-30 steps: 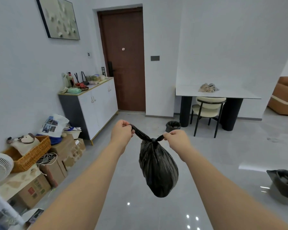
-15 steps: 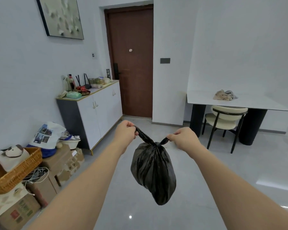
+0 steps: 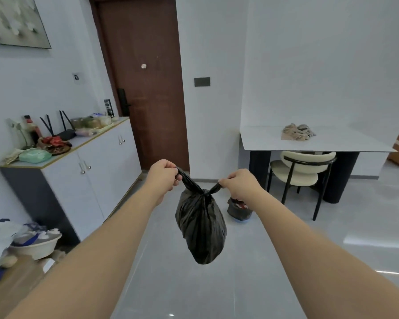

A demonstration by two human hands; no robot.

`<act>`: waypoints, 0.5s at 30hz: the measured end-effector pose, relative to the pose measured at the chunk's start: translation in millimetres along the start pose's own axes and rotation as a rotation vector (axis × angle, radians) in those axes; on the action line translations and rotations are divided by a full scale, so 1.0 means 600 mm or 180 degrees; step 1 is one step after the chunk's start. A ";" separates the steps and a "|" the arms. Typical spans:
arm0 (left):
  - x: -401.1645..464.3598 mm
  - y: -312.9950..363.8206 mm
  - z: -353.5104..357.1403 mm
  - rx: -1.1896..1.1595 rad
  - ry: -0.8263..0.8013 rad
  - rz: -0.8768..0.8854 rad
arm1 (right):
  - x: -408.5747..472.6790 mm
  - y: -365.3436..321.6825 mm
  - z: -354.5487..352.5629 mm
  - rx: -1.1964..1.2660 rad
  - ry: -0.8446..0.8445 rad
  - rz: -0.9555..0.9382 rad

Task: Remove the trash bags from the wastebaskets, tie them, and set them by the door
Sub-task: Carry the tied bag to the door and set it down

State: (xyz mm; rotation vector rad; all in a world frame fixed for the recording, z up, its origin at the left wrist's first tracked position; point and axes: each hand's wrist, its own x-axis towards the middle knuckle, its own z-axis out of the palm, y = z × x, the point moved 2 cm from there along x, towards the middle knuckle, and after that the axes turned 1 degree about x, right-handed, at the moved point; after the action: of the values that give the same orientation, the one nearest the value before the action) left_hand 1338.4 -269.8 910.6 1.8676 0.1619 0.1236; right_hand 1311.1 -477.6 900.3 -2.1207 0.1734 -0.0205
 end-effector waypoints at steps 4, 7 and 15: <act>0.180 0.007 0.076 -0.0044 0.0041 0.0029 | 0.181 0.011 -0.014 -0.0024 -0.0008 -0.0095; 0.311 0.034 0.132 -0.0046 0.0042 -0.0035 | 0.313 0.009 -0.038 -0.0078 -0.0047 -0.0061; 0.646 0.073 0.250 -0.0102 -0.0118 0.0002 | 0.678 -0.010 -0.043 0.0025 -0.0069 0.0029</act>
State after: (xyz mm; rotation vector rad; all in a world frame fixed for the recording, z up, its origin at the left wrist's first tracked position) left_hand 1747.5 -355.9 908.8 1.8368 0.1331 0.0917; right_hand 1712.1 -550.1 897.0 -2.1115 0.1697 0.0073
